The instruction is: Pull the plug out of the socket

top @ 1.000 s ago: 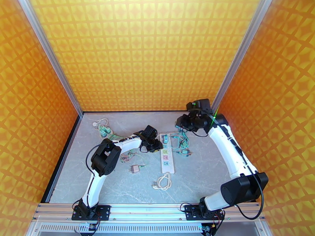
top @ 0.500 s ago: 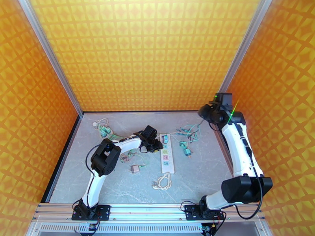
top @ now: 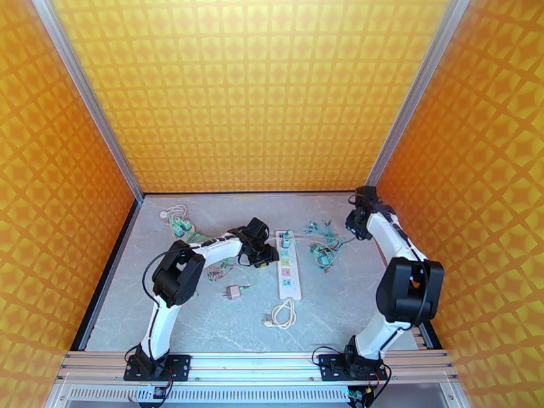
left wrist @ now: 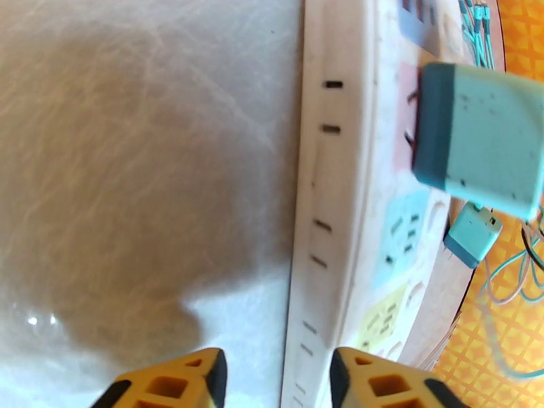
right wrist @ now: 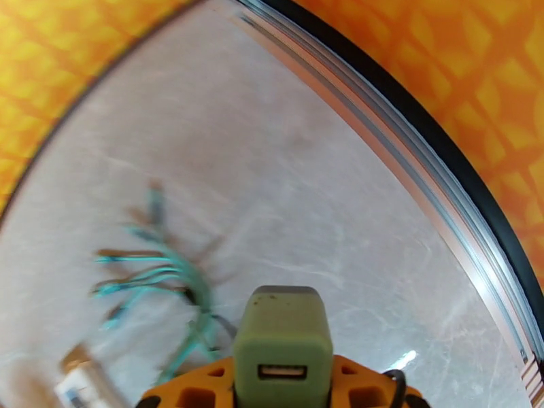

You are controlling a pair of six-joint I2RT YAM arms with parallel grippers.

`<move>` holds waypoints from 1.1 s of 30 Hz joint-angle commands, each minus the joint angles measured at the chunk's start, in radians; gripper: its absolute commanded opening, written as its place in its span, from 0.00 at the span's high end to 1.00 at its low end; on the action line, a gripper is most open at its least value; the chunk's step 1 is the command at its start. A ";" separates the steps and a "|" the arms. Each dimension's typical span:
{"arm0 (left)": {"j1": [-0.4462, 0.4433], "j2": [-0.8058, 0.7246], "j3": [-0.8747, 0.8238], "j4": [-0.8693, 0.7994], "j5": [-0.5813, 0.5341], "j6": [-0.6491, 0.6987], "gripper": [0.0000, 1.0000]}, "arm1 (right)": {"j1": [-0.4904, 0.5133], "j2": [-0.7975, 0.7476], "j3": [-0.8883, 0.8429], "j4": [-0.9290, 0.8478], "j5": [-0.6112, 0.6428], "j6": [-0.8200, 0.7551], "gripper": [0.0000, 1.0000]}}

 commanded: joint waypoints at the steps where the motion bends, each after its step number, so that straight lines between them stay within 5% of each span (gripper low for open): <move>1: 0.005 -0.075 -0.002 -0.032 -0.016 0.040 0.50 | -0.029 0.035 -0.040 0.029 0.024 0.045 0.72; 9: 0.003 -0.120 0.006 -0.073 -0.016 0.084 0.50 | -0.041 0.061 -0.137 0.054 -0.109 0.052 0.62; 14: 0.004 -0.153 0.025 -0.110 -0.036 0.112 0.49 | -0.040 0.020 -0.155 0.002 -0.184 0.047 0.39; 19: 0.003 -0.189 0.031 -0.117 -0.053 0.118 0.47 | -0.037 -0.116 -0.178 -0.027 -0.223 0.039 0.31; 25: 0.005 -0.208 0.063 -0.115 -0.065 0.124 0.44 | -0.002 -0.243 -0.129 -0.086 -0.251 -0.001 0.30; 33: 0.011 -0.249 0.076 -0.068 -0.072 0.129 0.41 | 0.202 -0.227 0.014 -0.111 -0.290 -0.120 0.32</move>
